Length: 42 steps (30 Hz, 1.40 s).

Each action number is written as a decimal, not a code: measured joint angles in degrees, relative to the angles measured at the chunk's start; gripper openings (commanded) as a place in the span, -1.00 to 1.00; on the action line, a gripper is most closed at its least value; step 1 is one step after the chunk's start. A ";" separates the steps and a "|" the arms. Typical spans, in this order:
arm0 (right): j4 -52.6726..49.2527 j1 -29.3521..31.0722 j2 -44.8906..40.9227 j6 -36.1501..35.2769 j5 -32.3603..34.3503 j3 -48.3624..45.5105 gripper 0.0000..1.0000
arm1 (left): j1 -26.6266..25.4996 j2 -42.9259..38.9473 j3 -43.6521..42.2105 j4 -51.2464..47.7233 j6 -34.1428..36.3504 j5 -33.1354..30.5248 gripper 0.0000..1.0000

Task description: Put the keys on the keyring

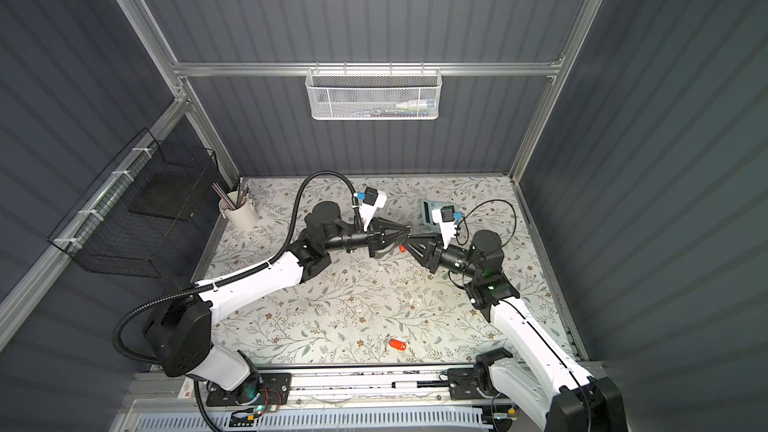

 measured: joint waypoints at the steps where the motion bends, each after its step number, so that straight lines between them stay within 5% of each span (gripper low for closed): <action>1: -0.24 0.00 -0.22 -0.15 0.00 -0.22 -0.49 | -0.09 0.04 0.00 0.70 -0.35 0.02 -1.00; 13: -0.81 -0.04 -0.87 -0.22 0.22 -0.31 -0.86 | -0.04 0.02 -0.04 1.40 -0.79 -0.50 -1.00; 30: -10.23 -0.66 -5.64 -3.85 1.40 0.70 -0.90 | 0.81 -1.38 -0.04 -9.11 5.55 0.50 -1.00; 42: -10.32 -0.74 -4.90 -4.13 1.88 0.52 -0.92 | 1.07 -1.75 -0.11 -5.29 3.15 0.94 -1.00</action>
